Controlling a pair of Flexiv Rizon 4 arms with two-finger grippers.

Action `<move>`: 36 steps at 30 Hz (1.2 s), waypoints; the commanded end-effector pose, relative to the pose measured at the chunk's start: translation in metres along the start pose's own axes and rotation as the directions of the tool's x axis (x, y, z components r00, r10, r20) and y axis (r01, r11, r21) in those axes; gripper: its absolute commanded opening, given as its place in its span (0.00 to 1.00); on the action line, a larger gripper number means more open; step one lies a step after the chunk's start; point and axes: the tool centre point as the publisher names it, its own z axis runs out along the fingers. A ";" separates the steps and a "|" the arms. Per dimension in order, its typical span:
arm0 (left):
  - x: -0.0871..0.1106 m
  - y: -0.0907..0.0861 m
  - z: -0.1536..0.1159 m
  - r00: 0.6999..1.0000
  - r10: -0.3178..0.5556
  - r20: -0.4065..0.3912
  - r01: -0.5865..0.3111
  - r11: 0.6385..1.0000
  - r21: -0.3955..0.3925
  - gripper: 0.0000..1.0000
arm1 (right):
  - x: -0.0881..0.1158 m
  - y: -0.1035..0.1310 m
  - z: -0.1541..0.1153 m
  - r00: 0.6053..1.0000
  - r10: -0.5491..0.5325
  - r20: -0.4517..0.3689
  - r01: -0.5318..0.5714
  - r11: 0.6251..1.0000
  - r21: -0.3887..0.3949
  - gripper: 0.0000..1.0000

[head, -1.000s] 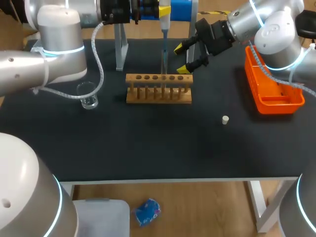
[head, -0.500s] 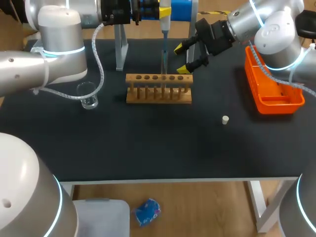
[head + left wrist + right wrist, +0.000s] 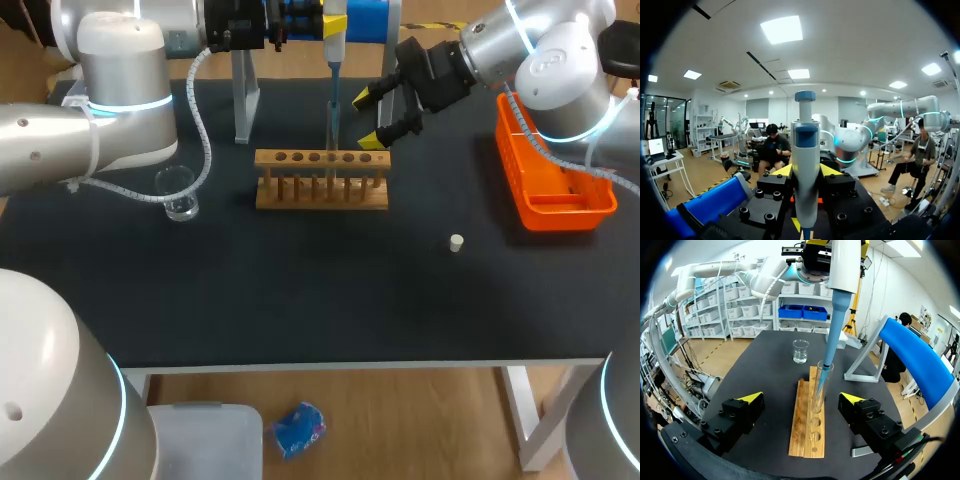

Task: Invert the test tube, pick up the pipette, mount the tip to pipette, aspirate from beaker and dispense into the tube, eject the tip, return the pipette, and cap with the stopper.

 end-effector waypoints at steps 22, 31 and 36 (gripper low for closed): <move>0.001 0.000 0.000 1.000 0.001 0.004 -0.001 1.000 0.001 0.00 | 0.015 0.098 -0.138 0.996 -0.085 0.025 0.088 0.974 -0.211 1.00; 0.001 0.000 0.000 1.000 0.001 0.004 -0.001 1.000 0.001 0.00 | 0.002 0.147 -0.154 0.994 -0.069 0.086 0.086 0.973 -0.215 1.00; 0.001 0.000 0.000 1.000 0.001 0.004 -0.001 1.000 0.001 0.00 | -0.006 0.173 -0.158 0.993 -0.067 0.096 0.088 0.968 -0.236 1.00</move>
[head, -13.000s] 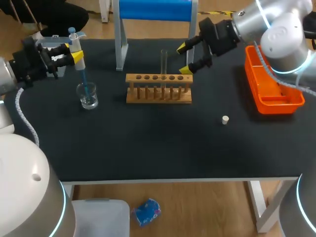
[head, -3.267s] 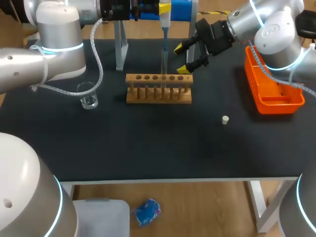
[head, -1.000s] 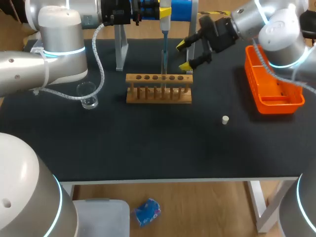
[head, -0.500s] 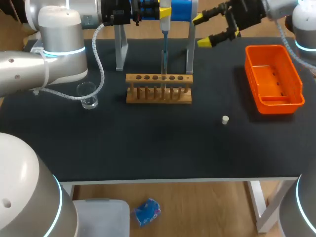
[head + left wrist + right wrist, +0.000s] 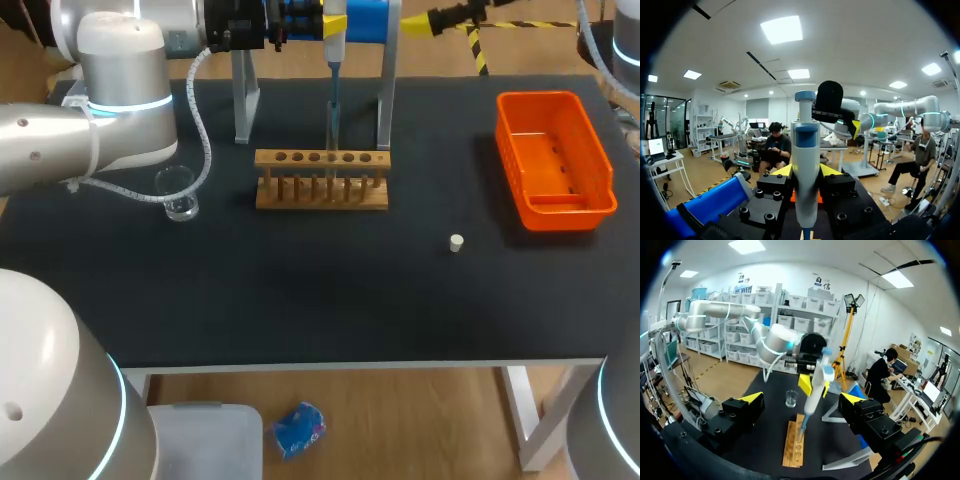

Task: Invert the test tube, pick up the pipette, mount the tip to pipette, aspirate from beaker and dispense into the tube, eject the tip, return the pipette, and cap with the stopper.

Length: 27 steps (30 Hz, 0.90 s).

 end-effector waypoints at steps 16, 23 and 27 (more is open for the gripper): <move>0.001 0.000 0.000 1.000 0.001 0.004 -0.001 1.000 0.001 0.00 | -0.013 0.043 0.011 0.998 -0.027 -0.056 0.023 0.998 -0.056 1.00; 0.001 0.000 0.000 1.000 0.001 0.004 -0.001 1.000 0.001 0.00 | -0.013 0.043 0.011 0.998 -0.027 -0.056 0.023 0.998 -0.056 1.00; 0.001 0.000 0.000 1.000 0.001 0.004 -0.001 1.000 0.001 0.00 | -0.018 0.049 0.012 0.995 0.012 -0.096 -0.026 0.990 -0.142 1.00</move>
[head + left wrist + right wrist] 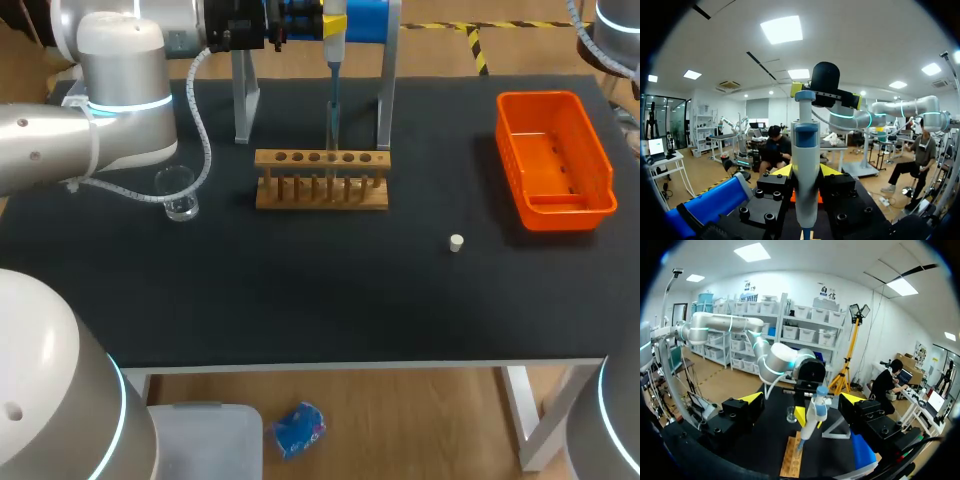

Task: Invert the test tube, pick up the pipette, mount the tip to pipette, aspirate from beaker and dispense into the tube, eject the tip, return the pipette, and cap with the stopper.

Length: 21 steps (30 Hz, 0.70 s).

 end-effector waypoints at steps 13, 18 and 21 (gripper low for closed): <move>0.001 0.000 0.000 1.000 0.001 0.003 -0.001 1.000 0.001 0.00 | -0.025 0.016 0.027 0.988 0.123 -0.091 -0.137 0.977 -0.165 0.00; 0.001 0.000 0.000 1.000 0.001 0.003 -0.001 1.000 0.001 0.00 | -0.033 0.019 0.035 0.986 0.132 -0.103 -0.147 0.976 -0.163 0.00; 0.001 0.000 0.000 1.000 0.001 0.003 -0.001 1.000 0.001 0.00 | -0.038 0.019 0.041 0.984 0.142 -0.111 -0.159 0.974 -0.162 0.00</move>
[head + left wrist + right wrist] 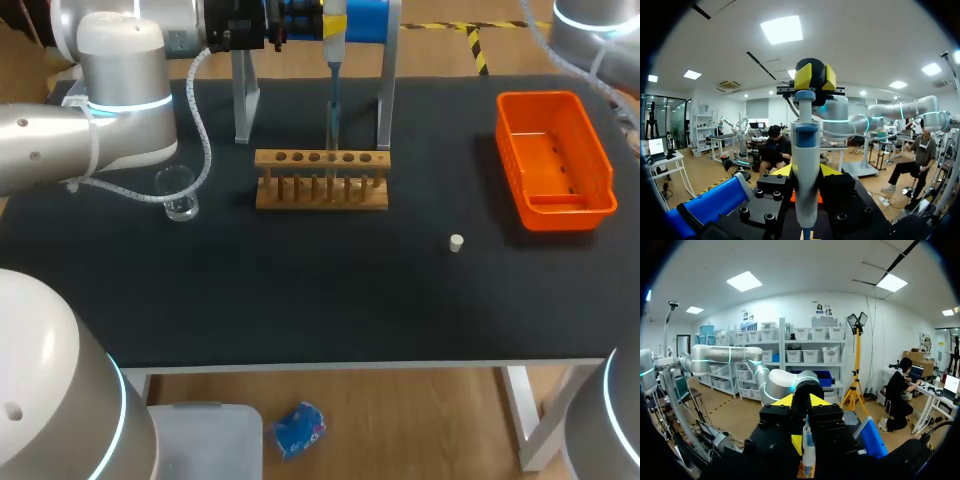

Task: Invert the test tube, pick up the pipette, mount the tip to pipette, aspirate from beaker and dispense into the tube, eject the tip, return the pipette, and cap with the stopper.

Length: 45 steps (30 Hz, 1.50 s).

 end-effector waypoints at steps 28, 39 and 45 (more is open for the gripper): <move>0.001 0.000 0.000 1.000 0.001 0.003 -0.001 1.000 0.001 0.00 | -0.016 -0.020 0.023 0.995 0.059 -0.076 -0.062 0.997 -0.044 0.00; 0.001 0.000 0.000 1.000 0.001 0.003 -0.001 1.000 0.001 0.00 | -0.017 -0.024 0.024 0.995 0.066 -0.080 -0.071 0.996 -0.052 0.00; 0.001 0.000 0.000 1.000 0.001 0.003 -0.001 1.000 0.001 0.00 | -0.017 -0.028 0.023 0.994 0.072 -0.079 -0.076 0.996 -0.054 0.00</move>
